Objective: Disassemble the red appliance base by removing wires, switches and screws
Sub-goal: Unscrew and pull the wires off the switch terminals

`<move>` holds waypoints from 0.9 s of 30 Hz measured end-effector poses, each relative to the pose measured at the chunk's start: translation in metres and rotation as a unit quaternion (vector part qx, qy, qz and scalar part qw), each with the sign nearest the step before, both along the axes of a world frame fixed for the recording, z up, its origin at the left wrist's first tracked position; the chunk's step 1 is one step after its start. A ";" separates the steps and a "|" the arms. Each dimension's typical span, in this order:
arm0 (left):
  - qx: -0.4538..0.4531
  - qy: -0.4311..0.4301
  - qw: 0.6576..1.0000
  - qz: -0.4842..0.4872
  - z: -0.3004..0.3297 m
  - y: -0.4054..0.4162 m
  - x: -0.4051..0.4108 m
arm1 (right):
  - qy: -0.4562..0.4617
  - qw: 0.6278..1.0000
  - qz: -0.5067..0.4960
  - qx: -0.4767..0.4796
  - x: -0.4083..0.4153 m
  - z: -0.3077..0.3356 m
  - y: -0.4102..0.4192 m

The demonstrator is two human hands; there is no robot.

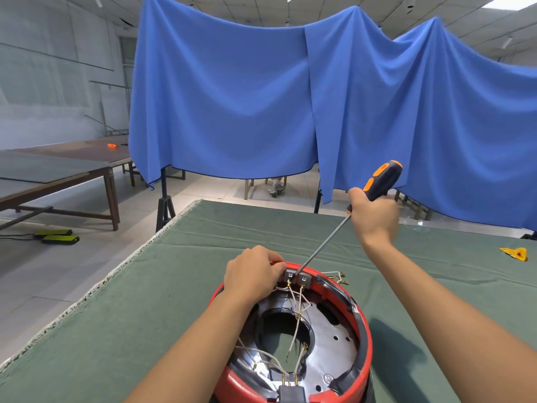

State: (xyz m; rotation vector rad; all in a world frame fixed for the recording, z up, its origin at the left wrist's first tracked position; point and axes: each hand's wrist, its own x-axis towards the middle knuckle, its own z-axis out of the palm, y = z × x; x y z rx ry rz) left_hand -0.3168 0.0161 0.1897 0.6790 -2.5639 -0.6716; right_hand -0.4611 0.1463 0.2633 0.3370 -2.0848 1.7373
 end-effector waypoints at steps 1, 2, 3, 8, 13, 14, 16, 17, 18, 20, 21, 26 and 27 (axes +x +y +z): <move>-0.002 0.001 1.000 -0.001 0.000 0.000 0.000 | -0.012 1.000 0.000 -0.005 -0.002 -0.001 0.001; -0.002 0.002 1.000 -0.003 0.000 0.000 0.000 | -0.026 1.000 0.000 -0.013 -0.002 -0.002 0.002; -0.002 0.003 1.000 -0.004 -0.001 0.000 0.000 | -0.039 0.999 -0.001 -0.021 -0.002 -0.004 0.004; 0.002 0.007 1.000 -0.004 0.001 -0.001 0.000 | -0.002 0.993 0.012 -0.121 0.004 -0.013 0.018; 0.004 -0.003 1.000 -0.004 0.002 -0.001 0.001 | 0.070 0.984 0.003 -0.161 0.015 -0.017 0.029; 0.005 -0.004 1.000 -0.005 0.002 -0.001 0.002 | 0.091 0.984 0.005 -0.152 0.018 -0.019 0.029; 0.003 -0.005 1.000 -0.005 0.002 0.000 0.001 | 0.124 0.982 0.019 -0.143 0.026 -0.024 0.028; 0.001 -0.005 1.000 -0.005 0.002 0.001 0.001 | 0.136 0.980 0.029 -0.144 0.029 -0.025 0.027; 0.000 -0.004 1.000 -0.004 0.003 0.001 0.002 | 0.145 0.978 0.037 -0.147 0.031 -0.026 0.026; -0.002 -0.002 1.000 -0.001 0.003 0.001 0.002 | 0.154 0.974 0.045 -0.157 0.034 -0.028 0.024; -0.003 -0.002 1.000 0.000 0.002 0.001 0.001 | 0.158 0.973 0.046 -0.160 0.034 -0.029 0.024; 0.003 -0.008 1.000 0.002 0.003 0.000 0.000 | 0.162 0.973 0.043 -0.159 0.032 -0.031 0.023; 0.003 -0.010 1.000 0.003 0.003 0.000 0.000 | 0.157 0.976 0.034 -0.147 0.029 -0.029 0.023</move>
